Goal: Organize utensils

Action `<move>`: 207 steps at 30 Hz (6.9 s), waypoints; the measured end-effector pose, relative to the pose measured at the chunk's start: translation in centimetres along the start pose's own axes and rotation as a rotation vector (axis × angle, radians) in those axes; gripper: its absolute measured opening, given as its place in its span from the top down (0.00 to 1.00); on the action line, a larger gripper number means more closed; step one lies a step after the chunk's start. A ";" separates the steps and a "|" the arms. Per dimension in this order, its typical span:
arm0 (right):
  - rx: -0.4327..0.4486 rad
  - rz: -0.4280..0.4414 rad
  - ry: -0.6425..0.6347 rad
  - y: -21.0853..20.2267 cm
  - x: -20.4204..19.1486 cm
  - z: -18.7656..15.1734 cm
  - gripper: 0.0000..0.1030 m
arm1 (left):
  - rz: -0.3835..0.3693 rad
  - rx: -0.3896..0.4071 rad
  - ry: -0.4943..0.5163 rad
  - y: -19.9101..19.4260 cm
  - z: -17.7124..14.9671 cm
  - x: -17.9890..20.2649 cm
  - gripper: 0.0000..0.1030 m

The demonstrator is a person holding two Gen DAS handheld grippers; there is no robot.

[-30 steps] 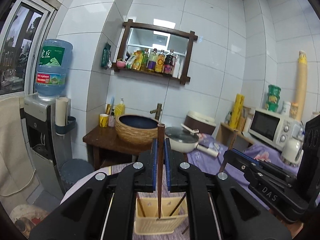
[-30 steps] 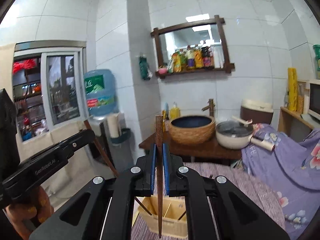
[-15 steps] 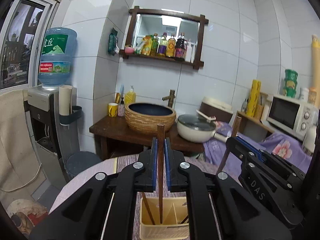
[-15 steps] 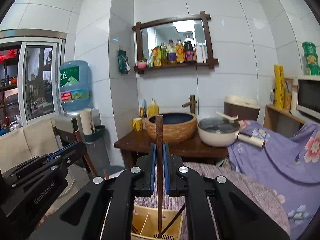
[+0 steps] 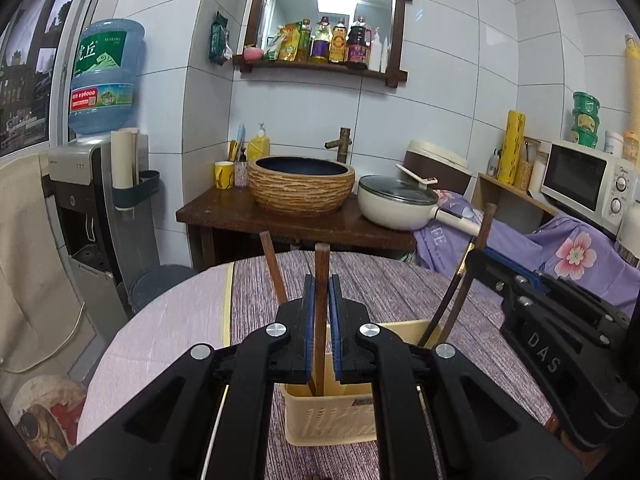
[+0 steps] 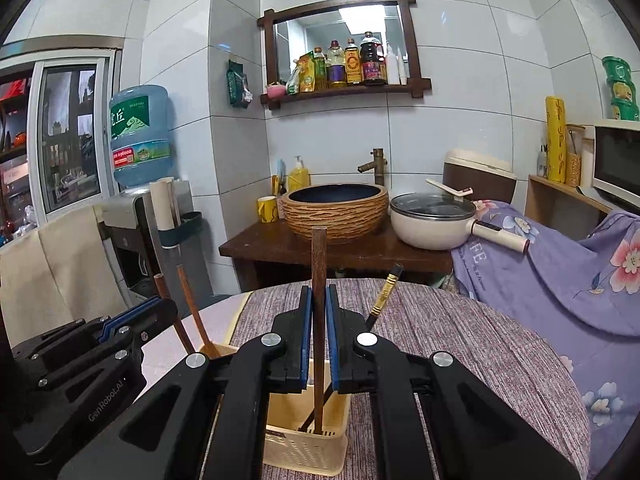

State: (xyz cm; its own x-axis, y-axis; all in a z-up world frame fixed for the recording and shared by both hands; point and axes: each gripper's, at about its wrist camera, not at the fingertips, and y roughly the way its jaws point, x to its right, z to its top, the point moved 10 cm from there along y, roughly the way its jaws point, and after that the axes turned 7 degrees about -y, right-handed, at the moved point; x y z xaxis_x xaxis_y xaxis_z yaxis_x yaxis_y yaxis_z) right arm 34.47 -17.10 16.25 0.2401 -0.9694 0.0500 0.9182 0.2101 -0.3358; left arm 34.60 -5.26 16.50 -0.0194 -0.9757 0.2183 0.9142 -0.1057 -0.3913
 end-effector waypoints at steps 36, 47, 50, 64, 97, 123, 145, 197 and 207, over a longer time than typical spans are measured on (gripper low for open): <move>-0.411 0.077 -0.147 -8.0 -6.4 -21.6 0.43 | 0.080 -0.277 -0.028 -7.1 -18.8 -8.6 0.26; -0.498 0.058 -0.067 -7.0 -5.4 -24.4 0.44 | 0.065 -0.342 -0.069 -7.1 -22.0 -9.1 0.26; -0.500 0.061 -0.070 -6.6 -5.6 -24.5 0.44 | 0.064 -0.345 -0.067 -7.0 -22.1 -9.1 0.26; -0.551 -0.035 -0.111 -4.7 -4.9 -25.2 0.33 | 0.067 -0.354 -0.073 -6.8 -22.1 -9.5 0.26; -0.527 0.063 0.043 -4.7 -3.6 -24.5 0.56 | -0.036 -0.484 0.016 -4.2 -24.3 -4.5 0.60; -0.506 0.085 0.023 -4.9 -4.6 -23.7 0.56 | 0.035 -0.523 0.116 -1.4 -24.9 -4.4 0.71; -0.324 0.097 0.025 -6.3 -4.1 -18.1 0.56 | 0.025 -0.444 0.070 -0.3 -20.6 -3.8 0.92; -0.502 0.041 0.017 -8.2 -2.7 -22.0 0.49 | -0.092 -0.202 -0.032 -9.2 -10.2 -3.6 0.93; -0.612 0.005 -0.005 -8.1 -4.4 -27.0 0.49 | -0.093 -0.222 -0.027 -8.7 -11.4 -3.5 0.93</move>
State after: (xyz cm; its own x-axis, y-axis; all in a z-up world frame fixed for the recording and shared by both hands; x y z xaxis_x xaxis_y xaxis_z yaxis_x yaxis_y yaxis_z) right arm 17.44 -18.02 -6.62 0.2471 -0.9677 0.0507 0.5700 0.1028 -0.8152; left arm 22.11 -3.15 9.00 -0.0860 -0.9546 0.2851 0.7975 -0.2375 -0.5546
